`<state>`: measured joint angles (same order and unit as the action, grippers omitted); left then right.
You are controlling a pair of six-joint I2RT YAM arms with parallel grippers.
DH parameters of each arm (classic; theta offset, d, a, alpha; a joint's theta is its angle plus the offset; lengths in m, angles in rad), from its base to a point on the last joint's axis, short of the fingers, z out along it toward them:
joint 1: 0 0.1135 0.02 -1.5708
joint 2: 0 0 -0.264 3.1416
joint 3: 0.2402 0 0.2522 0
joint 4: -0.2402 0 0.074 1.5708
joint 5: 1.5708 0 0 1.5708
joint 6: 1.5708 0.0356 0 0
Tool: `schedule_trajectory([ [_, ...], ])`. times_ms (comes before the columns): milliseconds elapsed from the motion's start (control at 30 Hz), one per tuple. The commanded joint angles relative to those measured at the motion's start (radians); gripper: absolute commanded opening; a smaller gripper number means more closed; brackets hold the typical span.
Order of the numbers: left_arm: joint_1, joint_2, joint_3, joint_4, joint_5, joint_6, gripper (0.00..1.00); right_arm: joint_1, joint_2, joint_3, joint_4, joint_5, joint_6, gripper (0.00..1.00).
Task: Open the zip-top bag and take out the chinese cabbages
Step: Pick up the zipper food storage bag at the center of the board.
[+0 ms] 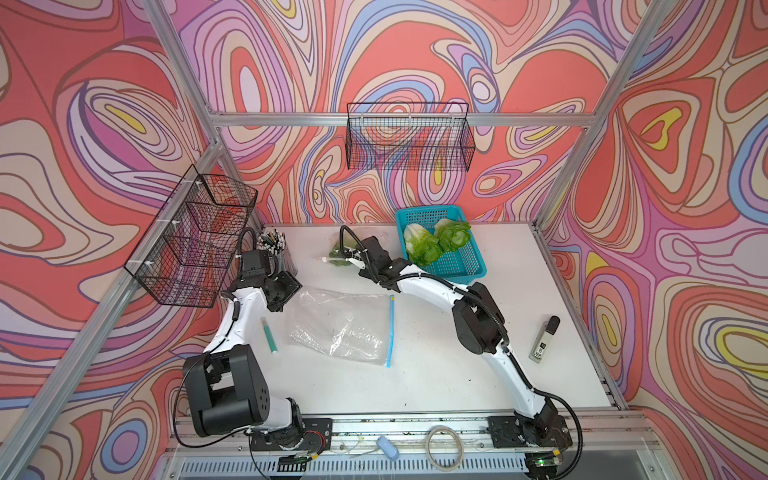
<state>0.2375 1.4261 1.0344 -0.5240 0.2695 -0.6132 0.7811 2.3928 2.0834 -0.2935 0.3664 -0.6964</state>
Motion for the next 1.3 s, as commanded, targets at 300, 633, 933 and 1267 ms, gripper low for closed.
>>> schedule_trajectory([
  [300,0.005,-0.103,-0.023,0.128,0.098,0.034,0.54,-0.008,-0.17,-0.029,-0.04,-0.067,0.093,0.0],
  [633,0.005,-0.157,-0.064,0.251,0.22,0.04,0.5,-0.011,-0.255,-0.04,-0.068,-0.102,0.129,0.0],
  [933,0.006,-0.238,-0.11,0.421,0.369,0.046,0.46,-0.011,-0.331,-0.044,-0.085,-0.174,0.186,0.0],
  [1267,0.006,-0.315,-0.118,0.514,0.495,0.103,0.45,-0.011,-0.42,-0.051,-0.151,-0.297,0.297,0.0],
])
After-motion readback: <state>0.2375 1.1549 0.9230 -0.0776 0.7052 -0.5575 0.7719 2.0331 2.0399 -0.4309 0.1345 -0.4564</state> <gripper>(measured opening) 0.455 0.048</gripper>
